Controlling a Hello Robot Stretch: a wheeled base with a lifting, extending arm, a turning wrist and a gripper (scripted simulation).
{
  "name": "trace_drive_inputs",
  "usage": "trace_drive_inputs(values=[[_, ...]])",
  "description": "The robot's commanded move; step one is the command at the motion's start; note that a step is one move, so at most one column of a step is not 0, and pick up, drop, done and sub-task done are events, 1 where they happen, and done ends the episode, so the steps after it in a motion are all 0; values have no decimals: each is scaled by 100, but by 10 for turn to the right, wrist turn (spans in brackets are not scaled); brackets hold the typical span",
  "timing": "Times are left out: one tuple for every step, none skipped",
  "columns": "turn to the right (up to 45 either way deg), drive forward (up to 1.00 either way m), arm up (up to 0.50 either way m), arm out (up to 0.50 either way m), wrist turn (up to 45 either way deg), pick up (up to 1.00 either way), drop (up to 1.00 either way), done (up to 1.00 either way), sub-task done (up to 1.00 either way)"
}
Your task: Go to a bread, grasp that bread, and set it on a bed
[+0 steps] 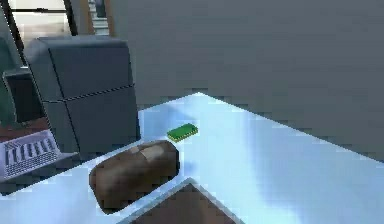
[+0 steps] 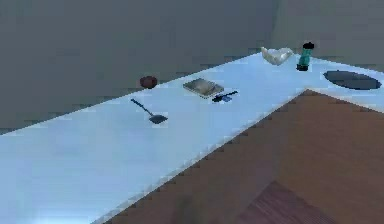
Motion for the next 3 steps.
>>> trace_drive_inputs(values=[[-450,0,0,0,0,0,0,0,0],[-450,0,0,0,0,0,0,0,0],[-150,0,0,0,0,0,0,0,0]])
